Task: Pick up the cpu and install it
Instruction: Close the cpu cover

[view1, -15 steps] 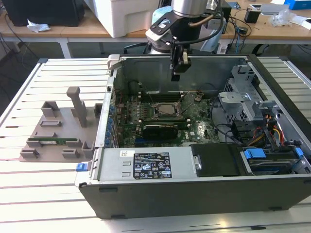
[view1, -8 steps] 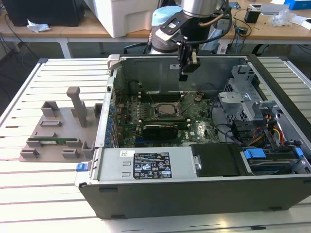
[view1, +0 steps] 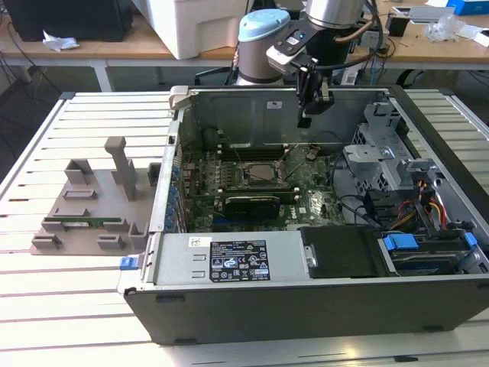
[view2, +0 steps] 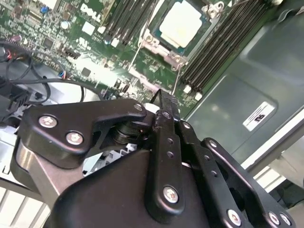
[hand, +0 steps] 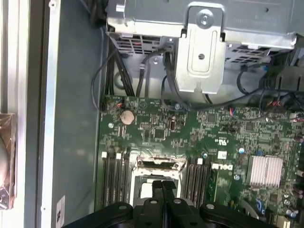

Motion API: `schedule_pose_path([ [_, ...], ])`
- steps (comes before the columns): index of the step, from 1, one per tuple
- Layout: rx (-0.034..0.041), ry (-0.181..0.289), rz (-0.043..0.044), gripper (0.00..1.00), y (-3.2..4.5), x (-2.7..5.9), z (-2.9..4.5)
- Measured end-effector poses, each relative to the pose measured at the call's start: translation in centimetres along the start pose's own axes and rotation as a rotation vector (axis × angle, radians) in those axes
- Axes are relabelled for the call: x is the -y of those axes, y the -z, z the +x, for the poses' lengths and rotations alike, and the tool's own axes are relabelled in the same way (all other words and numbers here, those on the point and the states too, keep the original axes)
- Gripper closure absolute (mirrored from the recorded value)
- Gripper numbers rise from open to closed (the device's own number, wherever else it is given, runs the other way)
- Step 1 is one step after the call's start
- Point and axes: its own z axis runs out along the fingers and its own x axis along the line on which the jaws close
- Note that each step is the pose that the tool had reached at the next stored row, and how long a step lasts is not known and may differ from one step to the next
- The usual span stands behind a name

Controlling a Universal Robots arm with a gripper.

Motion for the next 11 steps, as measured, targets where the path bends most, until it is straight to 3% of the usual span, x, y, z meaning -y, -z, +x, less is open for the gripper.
schedule_pose_path([
  [2, 0.0001, 0.0, 0.0008, 0.89, -0.12, -0.33, -0.02],
  [9, -0.0004, 0.0, 0.006, 0.89, -1.72, -1.79, -0.1],
  [11, -0.0006, 0.0, 0.01, 0.89, -3.45, -2.58, -0.14],
])
